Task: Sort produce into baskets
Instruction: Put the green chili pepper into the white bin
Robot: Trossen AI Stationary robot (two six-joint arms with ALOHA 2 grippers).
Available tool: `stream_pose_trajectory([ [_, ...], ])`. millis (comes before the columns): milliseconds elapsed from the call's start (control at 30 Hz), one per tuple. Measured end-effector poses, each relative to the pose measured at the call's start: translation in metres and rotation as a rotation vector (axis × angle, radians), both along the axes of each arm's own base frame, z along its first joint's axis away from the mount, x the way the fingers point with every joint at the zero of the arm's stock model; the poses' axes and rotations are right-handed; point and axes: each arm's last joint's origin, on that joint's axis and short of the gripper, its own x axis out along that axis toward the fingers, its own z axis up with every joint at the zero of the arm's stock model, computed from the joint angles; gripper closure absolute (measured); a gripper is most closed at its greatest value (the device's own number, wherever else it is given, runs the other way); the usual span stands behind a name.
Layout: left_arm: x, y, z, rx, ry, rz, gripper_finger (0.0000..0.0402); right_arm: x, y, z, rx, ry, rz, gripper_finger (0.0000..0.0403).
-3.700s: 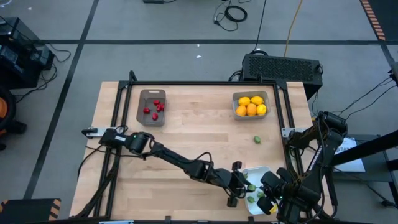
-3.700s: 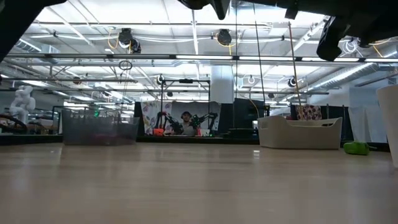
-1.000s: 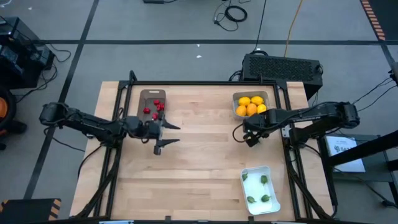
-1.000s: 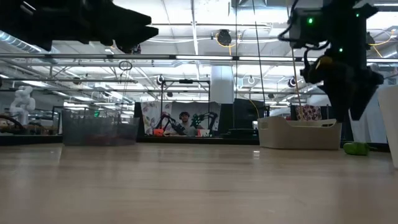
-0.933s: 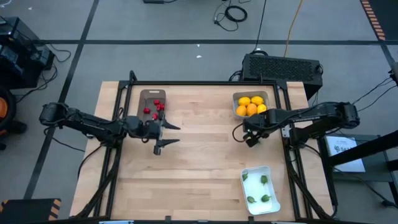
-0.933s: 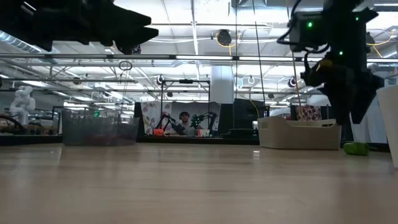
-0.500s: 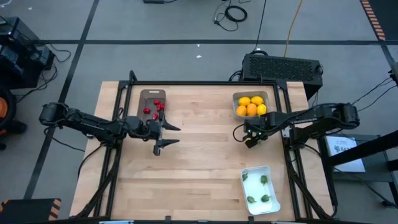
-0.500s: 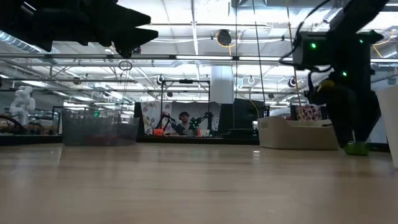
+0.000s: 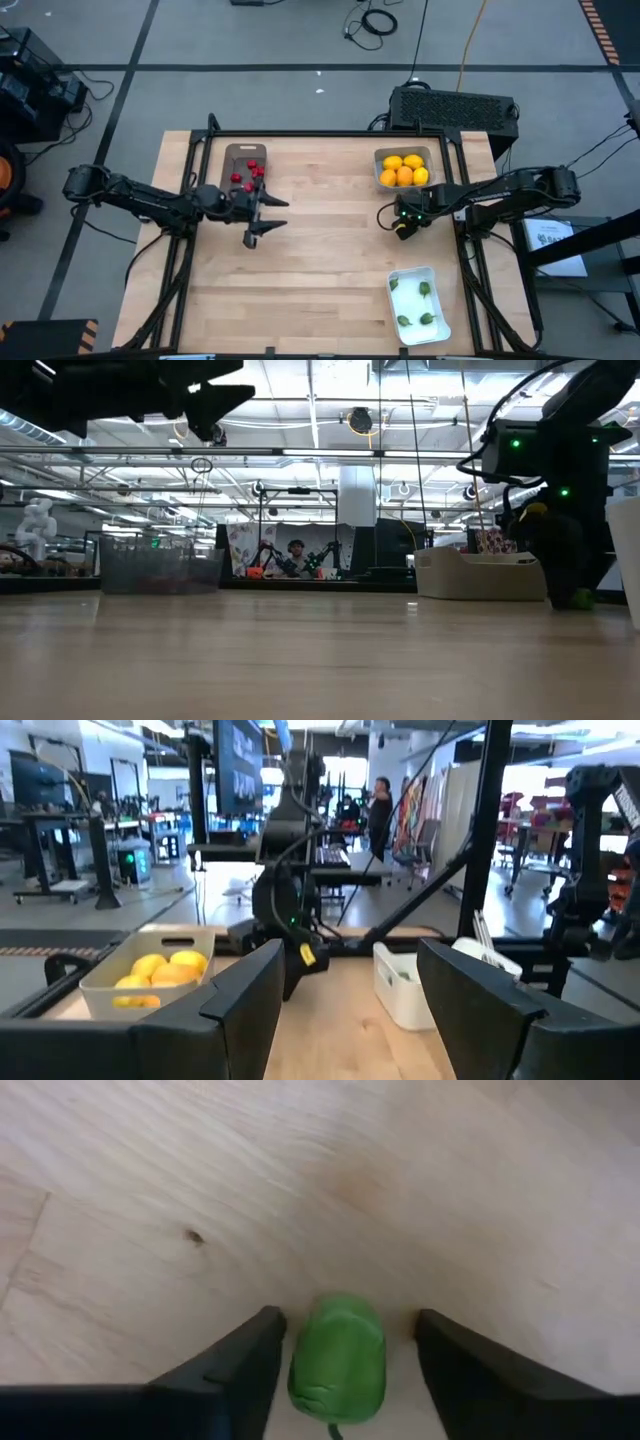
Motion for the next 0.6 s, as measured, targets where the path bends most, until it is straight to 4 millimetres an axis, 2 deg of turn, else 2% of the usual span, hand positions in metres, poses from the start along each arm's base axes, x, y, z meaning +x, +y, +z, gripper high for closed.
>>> stream_pose_trajectory([
  [233, -0.001, 0.001, 0.008, -0.007, -0.083, 0.016, 0.0165, 0.001, 0.0, 0.0, -0.009, -0.005, 0.005, 0.0291],
  [333, 0.0, 0.001, 0.017, -0.007, -0.134, 0.038, 0.0165, 0.004, -0.001, 0.003, -0.01, -0.015, 0.009, 0.0326],
  [467, 0.003, 0.001, 0.028, -0.008, -0.171, 0.036, 0.0165, 0.02, -0.002, 0.019, -0.016, -0.102, 0.031, 0.0339],
  [600, 0.004, 0.0, 0.025, 0.058, -0.131, 0.027, 0.0165, 0.037, -0.001, 0.04, 0.019, -0.199, 0.056, 0.032],
])
